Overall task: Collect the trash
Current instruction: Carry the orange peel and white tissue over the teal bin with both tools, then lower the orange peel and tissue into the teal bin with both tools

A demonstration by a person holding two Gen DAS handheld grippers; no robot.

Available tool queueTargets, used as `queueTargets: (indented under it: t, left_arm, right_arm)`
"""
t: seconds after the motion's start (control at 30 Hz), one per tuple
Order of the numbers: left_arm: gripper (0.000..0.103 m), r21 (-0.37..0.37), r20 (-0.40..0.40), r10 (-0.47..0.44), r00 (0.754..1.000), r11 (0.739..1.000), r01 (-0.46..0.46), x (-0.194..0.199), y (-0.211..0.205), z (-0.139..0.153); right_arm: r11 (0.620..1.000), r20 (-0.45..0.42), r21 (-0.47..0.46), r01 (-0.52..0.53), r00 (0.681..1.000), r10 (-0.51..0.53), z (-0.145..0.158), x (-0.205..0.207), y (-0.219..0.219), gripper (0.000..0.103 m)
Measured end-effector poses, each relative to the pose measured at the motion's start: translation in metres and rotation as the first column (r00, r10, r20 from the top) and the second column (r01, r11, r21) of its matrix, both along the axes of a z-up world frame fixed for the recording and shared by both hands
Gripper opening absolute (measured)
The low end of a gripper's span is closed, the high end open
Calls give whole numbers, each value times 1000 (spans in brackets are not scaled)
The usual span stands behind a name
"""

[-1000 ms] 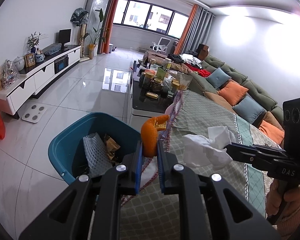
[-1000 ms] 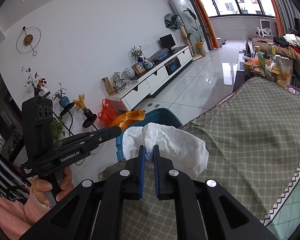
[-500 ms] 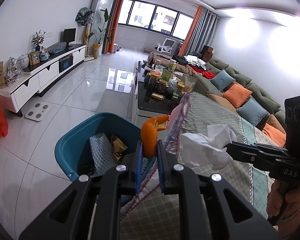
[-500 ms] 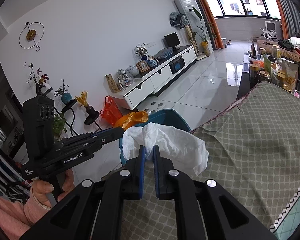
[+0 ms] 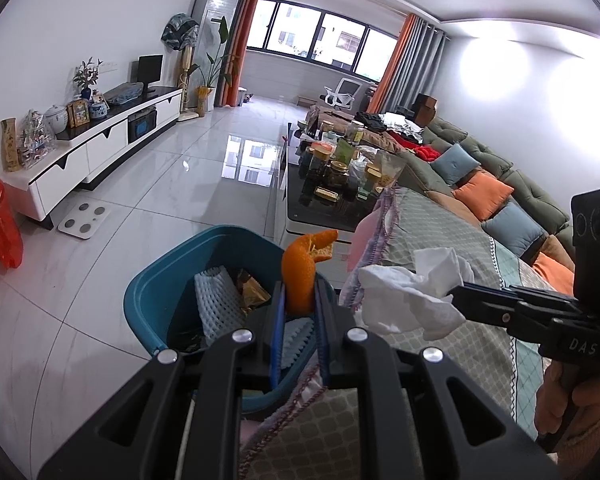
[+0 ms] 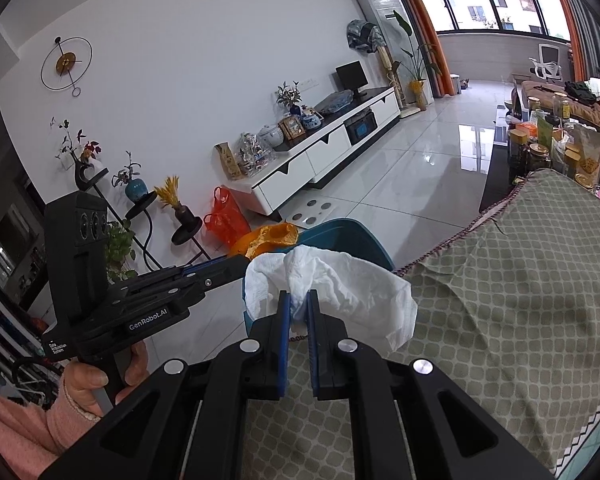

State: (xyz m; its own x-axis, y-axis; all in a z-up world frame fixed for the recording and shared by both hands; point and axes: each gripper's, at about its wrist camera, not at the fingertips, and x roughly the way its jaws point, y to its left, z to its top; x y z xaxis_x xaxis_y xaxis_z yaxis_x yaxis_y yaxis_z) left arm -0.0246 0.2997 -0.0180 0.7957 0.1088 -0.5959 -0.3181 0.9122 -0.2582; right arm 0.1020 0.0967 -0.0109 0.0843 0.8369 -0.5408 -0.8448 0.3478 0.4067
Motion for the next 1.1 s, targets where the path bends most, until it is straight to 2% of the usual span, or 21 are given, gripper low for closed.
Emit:
queueTargets:
  t: [1.1]
  left_arm:
    - [15, -8, -26, 54, 998, 998, -54, -1, 17, -9]
  right_arm:
    - [999, 0, -31, -23, 1000, 23, -10, 8, 30, 9]
